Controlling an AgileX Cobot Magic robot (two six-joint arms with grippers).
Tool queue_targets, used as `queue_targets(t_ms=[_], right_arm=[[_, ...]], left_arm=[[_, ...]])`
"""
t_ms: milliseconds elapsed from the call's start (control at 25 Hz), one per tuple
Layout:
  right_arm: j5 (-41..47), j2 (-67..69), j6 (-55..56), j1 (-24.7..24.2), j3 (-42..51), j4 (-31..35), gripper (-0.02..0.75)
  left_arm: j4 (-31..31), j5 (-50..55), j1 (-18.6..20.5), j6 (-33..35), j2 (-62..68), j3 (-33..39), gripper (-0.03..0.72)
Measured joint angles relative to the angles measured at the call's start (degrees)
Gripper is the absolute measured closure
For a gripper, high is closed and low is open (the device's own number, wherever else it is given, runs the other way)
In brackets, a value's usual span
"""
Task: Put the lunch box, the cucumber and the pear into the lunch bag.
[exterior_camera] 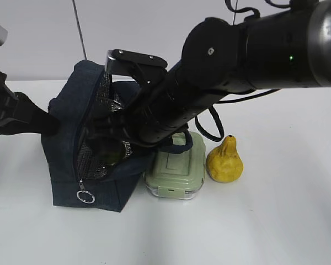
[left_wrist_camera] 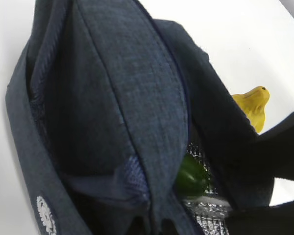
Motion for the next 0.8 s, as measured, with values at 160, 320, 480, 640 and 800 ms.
queue_targets(t_ms=[160, 320, 480, 640, 800], right_arm=[[0.7, -1.7, -1.5, 0.0, -0.9, -1.8, 0.157], [1.6, -5.7, 1.0, -0.2, -0.9, -8.6, 0.163], [6.5, -9.2, 12.3, -2.1, -0.9, -23.6, 0.167], [14.8, -10.1, 18.9, -6.2, -0.9, -35.0, 0.167], [20.6, -10.1, 18.2, -12.5, -0.9, -36.3, 0.171]], left_arm=[[0.1, 0.0, 0.0, 0.0, 0.0, 0.0, 0.685], [0.1, 0.0, 0.0, 0.0, 0.0, 0.0, 0.686], [0.2, 0.0, 0.0, 0.0, 0.0, 0.0, 0.686], [0.3, 0.0, 0.0, 0.0, 0.0, 0.0, 0.686], [0.3, 0.0, 0.0, 0.0, 0.0, 0.0, 0.686]])
